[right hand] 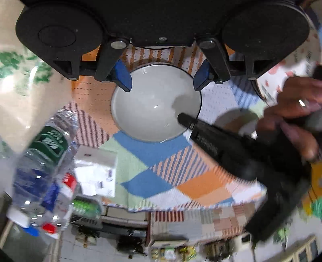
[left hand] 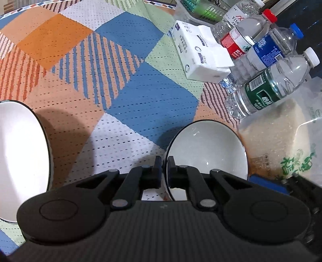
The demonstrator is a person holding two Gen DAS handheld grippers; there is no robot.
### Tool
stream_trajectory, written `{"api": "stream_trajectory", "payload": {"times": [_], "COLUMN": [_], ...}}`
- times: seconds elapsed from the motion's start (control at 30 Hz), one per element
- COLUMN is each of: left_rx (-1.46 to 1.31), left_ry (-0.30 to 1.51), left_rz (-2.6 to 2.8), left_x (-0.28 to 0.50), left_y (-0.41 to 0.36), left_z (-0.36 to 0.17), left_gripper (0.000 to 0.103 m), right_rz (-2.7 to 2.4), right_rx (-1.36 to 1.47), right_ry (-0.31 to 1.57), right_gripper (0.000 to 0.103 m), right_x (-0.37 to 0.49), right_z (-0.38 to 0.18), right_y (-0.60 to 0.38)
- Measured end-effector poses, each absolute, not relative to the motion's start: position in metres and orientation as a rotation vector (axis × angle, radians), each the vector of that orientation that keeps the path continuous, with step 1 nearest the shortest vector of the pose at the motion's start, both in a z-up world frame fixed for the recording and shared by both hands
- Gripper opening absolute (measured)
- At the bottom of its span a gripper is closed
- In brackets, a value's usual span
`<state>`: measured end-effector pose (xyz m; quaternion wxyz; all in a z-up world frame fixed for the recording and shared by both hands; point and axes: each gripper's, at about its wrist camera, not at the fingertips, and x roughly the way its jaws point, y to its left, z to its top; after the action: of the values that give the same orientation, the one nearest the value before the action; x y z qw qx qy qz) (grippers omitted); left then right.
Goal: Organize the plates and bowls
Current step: 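Carry the second bowl with the left tool and lower it into the first bowl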
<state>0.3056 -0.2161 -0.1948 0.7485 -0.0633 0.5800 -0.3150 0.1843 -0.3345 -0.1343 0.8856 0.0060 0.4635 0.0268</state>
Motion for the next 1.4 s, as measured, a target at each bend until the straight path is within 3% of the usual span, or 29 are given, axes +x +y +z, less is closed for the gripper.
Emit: {"api": "stream_trajectory", "payload": {"times": [0.13,0.17,0.2,0.3,0.43,0.93,1.4], "left_rx": [-0.151,-0.144,-0.139,-0.151,-0.059,0.014,0.021], "left_ry": [1.277,1.276,1.275,1.289,1.235,1.141,1.128], "left_rz": [-0.685,-0.681,-0.679,-0.689,-0.686,-0.632,-0.517], "left_x": [0.306,0.306,0.305,0.302,0.290,0.254,0.258], "left_y": [-0.213,-0.214,-0.213,-0.211,-0.207,-0.127,-0.048], "left_z": [-0.197,-0.197,-0.198,-0.195,-0.178,-0.100,-0.077], "left_gripper": [0.005,0.005,0.004,0.005,0.005,0.005,0.006], "right_rz": [-0.066,-0.123,-0.142,-0.175,-0.169,-0.047,0.106], "right_rx": [0.043,0.017,0.025,0.127,0.228,0.135,0.120], "right_ry": [1.004,1.036,1.054,1.082,1.084,1.019,0.984], "right_gripper": [0.062,0.054,0.037,0.020,0.018,0.018,0.017], "right_x": [0.196,0.203,0.209,0.221,0.222,0.196,0.215], "right_z": [-0.141,-0.149,-0.155,-0.171,-0.166,-0.090,-0.072], "right_y": [-0.347,-0.347,-0.348,-0.359,-0.366,-0.294,-0.225]}}
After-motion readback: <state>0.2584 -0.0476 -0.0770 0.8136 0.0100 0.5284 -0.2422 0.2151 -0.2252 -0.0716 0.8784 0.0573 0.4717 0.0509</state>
